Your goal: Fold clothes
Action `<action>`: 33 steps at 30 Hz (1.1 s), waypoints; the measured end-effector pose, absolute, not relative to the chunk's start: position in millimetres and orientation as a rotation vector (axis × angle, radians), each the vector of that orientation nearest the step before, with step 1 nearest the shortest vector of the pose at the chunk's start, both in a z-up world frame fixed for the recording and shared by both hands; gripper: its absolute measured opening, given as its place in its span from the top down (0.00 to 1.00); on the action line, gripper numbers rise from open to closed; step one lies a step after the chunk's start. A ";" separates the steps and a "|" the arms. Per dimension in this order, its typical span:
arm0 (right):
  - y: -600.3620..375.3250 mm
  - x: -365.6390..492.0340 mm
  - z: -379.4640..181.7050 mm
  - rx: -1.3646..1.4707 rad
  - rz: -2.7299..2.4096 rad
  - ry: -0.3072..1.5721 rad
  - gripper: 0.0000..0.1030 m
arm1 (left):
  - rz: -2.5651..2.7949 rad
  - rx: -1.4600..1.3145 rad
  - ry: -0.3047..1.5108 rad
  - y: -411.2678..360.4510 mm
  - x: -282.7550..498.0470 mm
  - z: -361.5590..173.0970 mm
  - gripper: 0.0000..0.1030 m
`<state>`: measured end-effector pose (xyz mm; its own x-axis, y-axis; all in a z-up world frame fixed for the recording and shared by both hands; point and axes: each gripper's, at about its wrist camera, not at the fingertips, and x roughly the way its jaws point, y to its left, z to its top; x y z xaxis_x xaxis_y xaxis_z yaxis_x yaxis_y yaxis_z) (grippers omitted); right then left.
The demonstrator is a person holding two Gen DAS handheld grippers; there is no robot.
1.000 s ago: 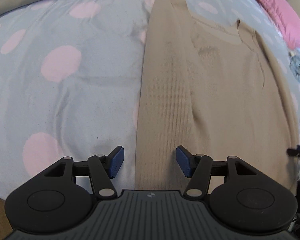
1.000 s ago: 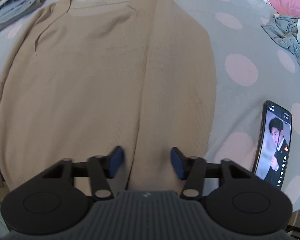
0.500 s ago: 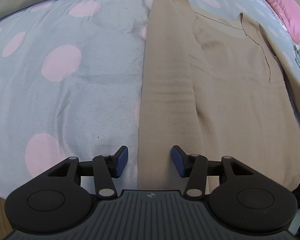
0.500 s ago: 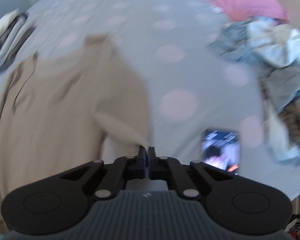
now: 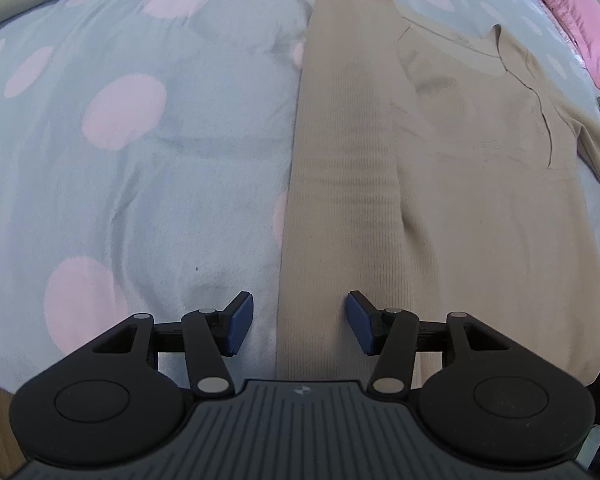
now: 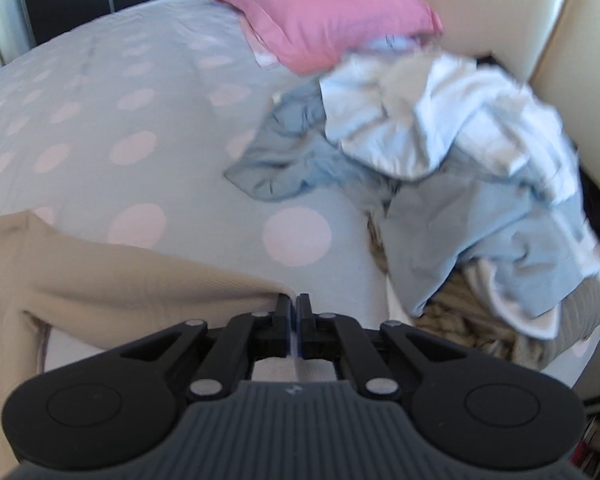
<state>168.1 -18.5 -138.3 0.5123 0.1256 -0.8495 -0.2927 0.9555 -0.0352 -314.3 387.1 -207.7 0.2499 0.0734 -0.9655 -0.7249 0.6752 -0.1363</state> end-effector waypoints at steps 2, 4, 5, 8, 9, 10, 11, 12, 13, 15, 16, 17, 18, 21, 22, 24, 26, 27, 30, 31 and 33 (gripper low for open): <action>-18.9 169.0 -143.3 -0.172 0.244 1.021 0.89 | 0.597 -0.662 1.211 387.8 -314.7 -210.7 0.52; -16.3 164.7 -142.1 -0.182 0.258 1.007 0.84 | 0.596 -0.672 1.213 388.4 -314.8 -212.9 0.62; -14.4 161.6 -140.5 -0.190 0.268 0.996 0.69 | 0.593 -0.674 1.214 388.7 -314.2 -213.4 0.66; -5.3 148.7 -135.1 -0.238 0.305 0.949 0.59 | 0.572 -0.671 1.215 386.5 -310.3 -213.6 0.89; -1.8 145.2 -134.4 -0.257 0.320 0.940 0.59 | 0.566 -0.663 1.214 384.9 -308.5 -213.2 0.95; 1.2 141.7 -133.3 -0.270 0.333 0.932 0.59 | 0.566 -0.650 1.211 383.0 -307.0 -211.9 0.97; 3.5 139.3 -132.3 -0.277 0.343 0.925 0.59 | 0.568 -0.634 1.209 381.4 -305.7 -209.4 0.98; 5.4 137.2 -131.6 -0.284 0.349 0.918 0.59 | 0.574 -0.622 1.201 380.5 -305.5 -205.0 0.98; 7.2 135.1 -131.1 -0.293 0.353 0.912 0.59 | 0.582 -0.621 1.180 380.9 -306.8 -198.4 0.98; 10.5 131.3 -131.9 -0.320 0.357 0.905 0.59 | 0.596 -0.652 1.124 387.4 -313.2 -180.4 0.98; 11.4 130.0 -133.2 -0.331 0.358 0.907 0.59 | 0.607 -0.678 1.089 393.1 -318.2 -170.0 0.98; 11.6 129.4 -134.8 -0.337 0.359 0.913 0.59 | 0.619 -0.704 1.054 398.9 -323.2 -159.6 0.98; 11.4 129.2 -136.6 -0.338 0.358 0.923 0.59 | 0.630 -0.732 1.021 406.1 -328.5 -149.9 0.98; 10.2 131.1 -142.0 -0.330 0.353 0.954 0.59 | 0.664 -0.794 0.950 434.1 -344.0 -121.7 0.98; 10.7 131.8 -143.3 -0.329 0.353 0.961 0.59 | 0.684 -0.793 0.936 444.7 -347.2 -112.9 0.98; 12.3 133.1 -145.4 -0.329 0.353 0.971 0.59 | 0.737 -0.779 0.909 468.2 -352.4 -96.6 0.98; 15.9 133.1 -147.3 -0.340 0.357 0.975 0.59 | 0.797 -0.759 0.890 493.1 -355.9 -87.7 0.98; 18.0 132.9 -148.2 -0.347 0.360 0.976 0.59 | 0.830 -0.745 0.884 505.6 -357.1 -84.9 0.98; 25.9 131.2 -151.7 -0.379 0.383 0.976 0.59 | 0.932 -0.730 0.870 541.4 -360.0 -88.2 0.98; 28.3 130.8 -152.8 -0.388 0.384 0.975 0.59 | 0.970 -0.723 0.870 552.5 -361.5 -91.7 0.98; 32.0 130.8 -154.2 -0.398 0.386 0.977 0.59 | 1.042 -0.727 0.858 570.8 -368.2 -103.5 0.98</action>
